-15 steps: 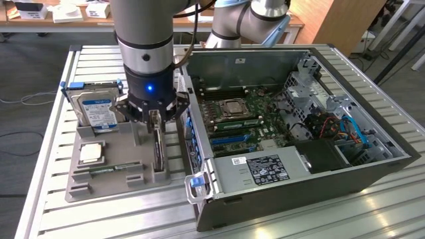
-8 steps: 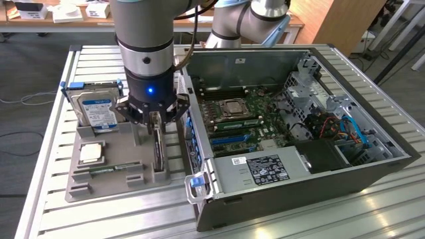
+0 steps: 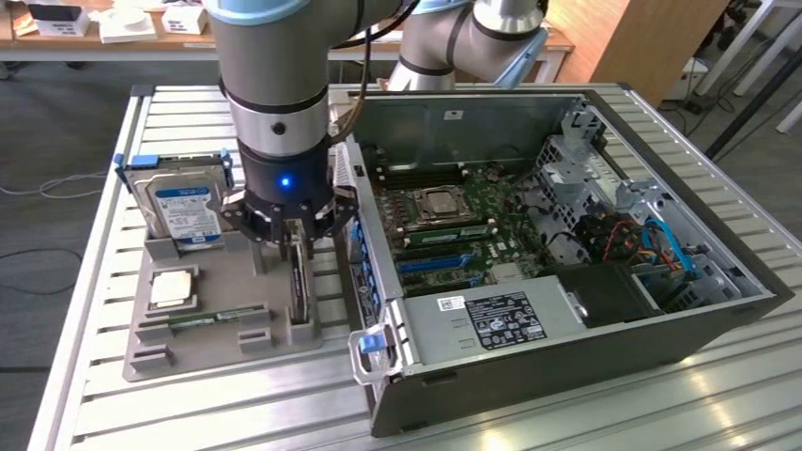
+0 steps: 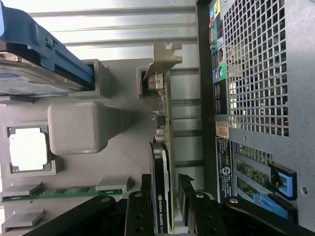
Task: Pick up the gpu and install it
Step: 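Pick up the gpu and move the gpu toward the slot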
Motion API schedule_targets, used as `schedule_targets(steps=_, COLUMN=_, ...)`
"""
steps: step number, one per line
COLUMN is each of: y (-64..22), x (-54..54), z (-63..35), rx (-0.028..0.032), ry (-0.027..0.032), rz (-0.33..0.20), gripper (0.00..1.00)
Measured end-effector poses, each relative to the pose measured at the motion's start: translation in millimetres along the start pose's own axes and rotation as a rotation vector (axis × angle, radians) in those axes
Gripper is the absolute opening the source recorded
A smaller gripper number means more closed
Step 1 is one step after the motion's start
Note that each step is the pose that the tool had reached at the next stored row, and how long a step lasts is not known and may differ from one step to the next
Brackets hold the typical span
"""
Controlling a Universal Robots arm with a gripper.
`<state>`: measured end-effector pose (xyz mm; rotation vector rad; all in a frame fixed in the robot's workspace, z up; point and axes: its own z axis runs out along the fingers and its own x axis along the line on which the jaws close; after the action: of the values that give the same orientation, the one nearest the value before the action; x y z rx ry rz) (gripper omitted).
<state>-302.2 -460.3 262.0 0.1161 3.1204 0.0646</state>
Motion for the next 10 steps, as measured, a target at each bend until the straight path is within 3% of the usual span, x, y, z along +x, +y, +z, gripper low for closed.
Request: schedule_targets(steps=10, y=-0.5, x=-0.3, z=11.8, rx=0.0001, ry=0.0001, rz=0.000, gripper=0.36)
